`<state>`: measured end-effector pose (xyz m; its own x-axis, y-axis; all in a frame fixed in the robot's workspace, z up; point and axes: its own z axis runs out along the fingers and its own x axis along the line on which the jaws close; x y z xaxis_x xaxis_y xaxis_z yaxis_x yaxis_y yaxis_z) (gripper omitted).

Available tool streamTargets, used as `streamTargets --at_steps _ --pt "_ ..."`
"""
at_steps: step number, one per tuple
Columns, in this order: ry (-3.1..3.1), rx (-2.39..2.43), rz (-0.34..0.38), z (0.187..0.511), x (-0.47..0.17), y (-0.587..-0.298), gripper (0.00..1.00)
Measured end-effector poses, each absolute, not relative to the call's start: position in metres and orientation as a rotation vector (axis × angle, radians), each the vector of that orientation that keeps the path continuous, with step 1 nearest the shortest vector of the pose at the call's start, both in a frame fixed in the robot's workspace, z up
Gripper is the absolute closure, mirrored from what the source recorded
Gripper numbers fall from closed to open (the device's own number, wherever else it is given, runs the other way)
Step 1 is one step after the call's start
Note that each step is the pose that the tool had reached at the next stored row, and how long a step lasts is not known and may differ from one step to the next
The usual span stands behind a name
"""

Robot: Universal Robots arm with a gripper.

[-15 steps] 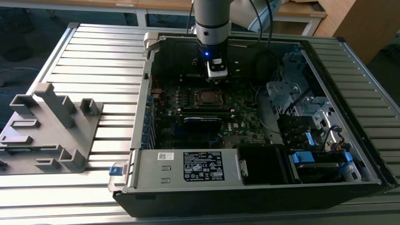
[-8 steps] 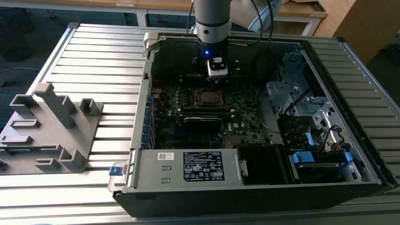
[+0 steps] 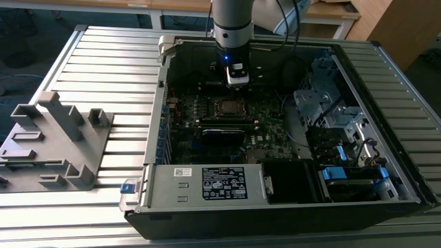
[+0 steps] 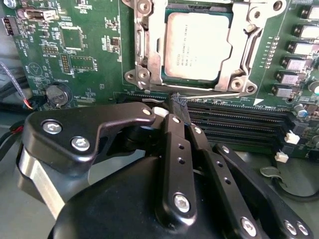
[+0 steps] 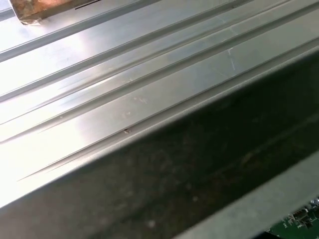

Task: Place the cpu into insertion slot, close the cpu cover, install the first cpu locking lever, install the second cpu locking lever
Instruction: 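Install the first cpu locking lever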

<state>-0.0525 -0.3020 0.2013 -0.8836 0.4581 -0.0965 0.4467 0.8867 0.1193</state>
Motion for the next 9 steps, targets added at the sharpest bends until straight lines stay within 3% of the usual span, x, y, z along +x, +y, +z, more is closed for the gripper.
streamTargets --at_steps 9 --pt "2.930 0.705 0.143 0.2011 -0.0561 -0.3020 0.89"
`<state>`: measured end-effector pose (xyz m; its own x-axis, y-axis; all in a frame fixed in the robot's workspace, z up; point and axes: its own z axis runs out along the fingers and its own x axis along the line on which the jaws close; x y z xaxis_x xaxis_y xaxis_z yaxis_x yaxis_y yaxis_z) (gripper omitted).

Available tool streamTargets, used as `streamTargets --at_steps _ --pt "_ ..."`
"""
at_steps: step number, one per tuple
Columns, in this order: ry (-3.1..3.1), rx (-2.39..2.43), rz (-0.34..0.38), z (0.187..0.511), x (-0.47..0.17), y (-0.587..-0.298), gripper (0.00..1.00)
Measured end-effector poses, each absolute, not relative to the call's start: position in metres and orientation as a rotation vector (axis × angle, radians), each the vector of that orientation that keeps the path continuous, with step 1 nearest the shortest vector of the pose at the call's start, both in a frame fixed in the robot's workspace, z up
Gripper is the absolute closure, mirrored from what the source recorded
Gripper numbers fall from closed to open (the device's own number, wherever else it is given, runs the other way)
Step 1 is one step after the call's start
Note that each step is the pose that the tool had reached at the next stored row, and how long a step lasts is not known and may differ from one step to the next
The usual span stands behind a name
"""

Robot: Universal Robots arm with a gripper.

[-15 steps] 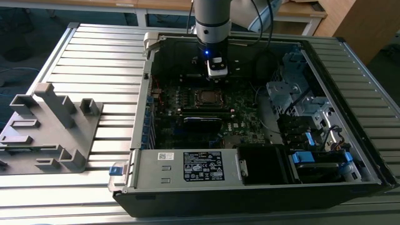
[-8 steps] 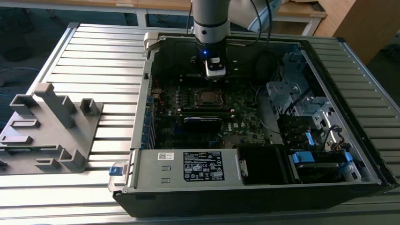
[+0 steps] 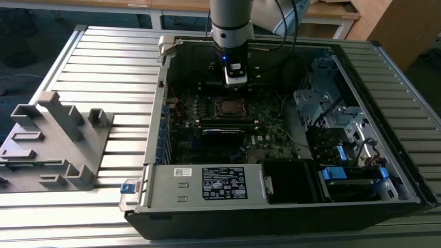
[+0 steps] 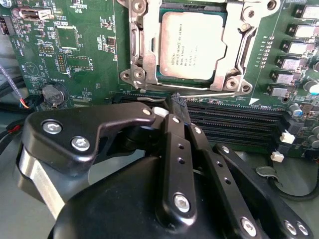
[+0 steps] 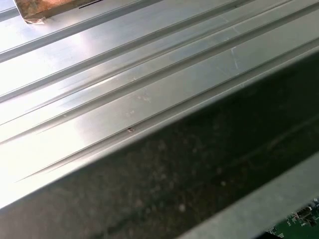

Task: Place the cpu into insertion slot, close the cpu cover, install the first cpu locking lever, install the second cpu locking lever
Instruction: 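Install the first cpu locking lever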

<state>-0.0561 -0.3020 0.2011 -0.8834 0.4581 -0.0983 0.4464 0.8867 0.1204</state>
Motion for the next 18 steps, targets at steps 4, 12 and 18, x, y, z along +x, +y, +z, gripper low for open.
streamTargets --at_steps 4,12,18 --pt "2.930 0.705 0.141 0.2010 -0.0560 -0.3023 0.89" --pt "2.929 0.704 0.125 0.2001 -0.0560 -0.3027 0.89" --pt "2.927 0.702 0.109 0.1999 -0.0560 -0.3027 0.89"
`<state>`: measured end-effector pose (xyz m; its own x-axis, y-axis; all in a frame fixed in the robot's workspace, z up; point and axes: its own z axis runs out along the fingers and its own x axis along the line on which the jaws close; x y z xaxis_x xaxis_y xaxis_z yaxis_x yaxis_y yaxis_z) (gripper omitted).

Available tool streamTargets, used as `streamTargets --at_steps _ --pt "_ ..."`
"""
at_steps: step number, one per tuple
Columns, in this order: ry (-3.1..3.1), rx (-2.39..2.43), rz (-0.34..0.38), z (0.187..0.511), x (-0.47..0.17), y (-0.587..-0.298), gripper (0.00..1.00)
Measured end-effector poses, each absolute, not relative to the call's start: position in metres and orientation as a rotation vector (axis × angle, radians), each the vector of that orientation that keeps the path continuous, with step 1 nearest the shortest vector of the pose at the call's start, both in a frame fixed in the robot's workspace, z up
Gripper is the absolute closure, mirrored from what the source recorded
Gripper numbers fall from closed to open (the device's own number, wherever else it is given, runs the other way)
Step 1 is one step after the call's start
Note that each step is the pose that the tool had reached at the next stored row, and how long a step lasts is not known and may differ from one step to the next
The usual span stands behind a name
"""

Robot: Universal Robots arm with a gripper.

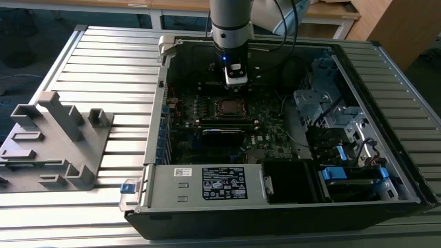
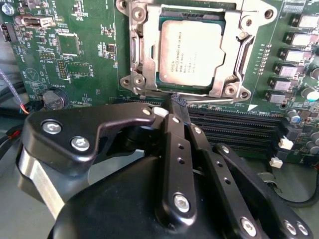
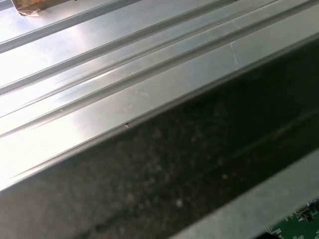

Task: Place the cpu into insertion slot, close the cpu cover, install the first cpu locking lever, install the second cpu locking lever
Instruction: 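Install the first cpu locking lever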

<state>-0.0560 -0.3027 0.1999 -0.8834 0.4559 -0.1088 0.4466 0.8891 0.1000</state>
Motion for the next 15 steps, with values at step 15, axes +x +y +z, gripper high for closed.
streamTargets --at_steps 15 --pt "2.932 0.708 0.166 0.2034 -0.0560 -0.3028 0.89"
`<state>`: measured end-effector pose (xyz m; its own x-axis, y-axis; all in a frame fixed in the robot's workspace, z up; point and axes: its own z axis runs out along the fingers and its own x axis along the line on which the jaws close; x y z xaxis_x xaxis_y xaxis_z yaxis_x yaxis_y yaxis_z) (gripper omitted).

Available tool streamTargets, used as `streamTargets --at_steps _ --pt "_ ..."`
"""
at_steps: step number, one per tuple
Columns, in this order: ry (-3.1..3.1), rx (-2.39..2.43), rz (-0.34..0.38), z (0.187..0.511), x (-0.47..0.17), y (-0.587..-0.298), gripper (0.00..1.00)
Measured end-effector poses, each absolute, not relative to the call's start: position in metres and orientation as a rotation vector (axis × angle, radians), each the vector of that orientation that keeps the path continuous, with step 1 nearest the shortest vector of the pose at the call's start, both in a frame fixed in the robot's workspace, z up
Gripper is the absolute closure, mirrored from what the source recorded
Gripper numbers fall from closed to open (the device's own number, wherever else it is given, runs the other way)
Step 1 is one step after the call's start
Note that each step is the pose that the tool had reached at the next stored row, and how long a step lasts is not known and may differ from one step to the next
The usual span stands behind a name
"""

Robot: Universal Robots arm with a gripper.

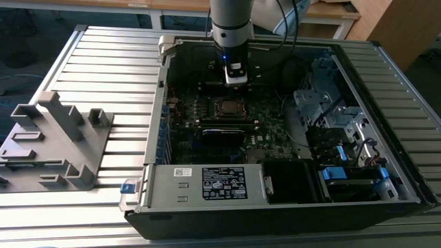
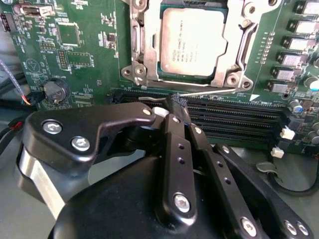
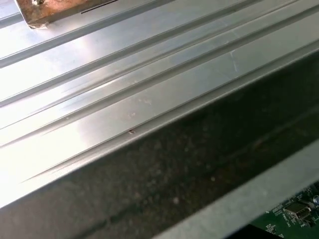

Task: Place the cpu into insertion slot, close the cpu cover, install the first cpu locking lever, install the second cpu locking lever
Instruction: 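Install the first cpu locking lever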

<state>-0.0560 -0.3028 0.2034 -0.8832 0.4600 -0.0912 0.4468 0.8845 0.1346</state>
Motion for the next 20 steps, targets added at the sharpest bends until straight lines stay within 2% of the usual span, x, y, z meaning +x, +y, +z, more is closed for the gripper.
streamTargets --at_steps 20 --pt "2.923 0.704 0.155 0.2003 -0.0565 -0.3034 0.89"
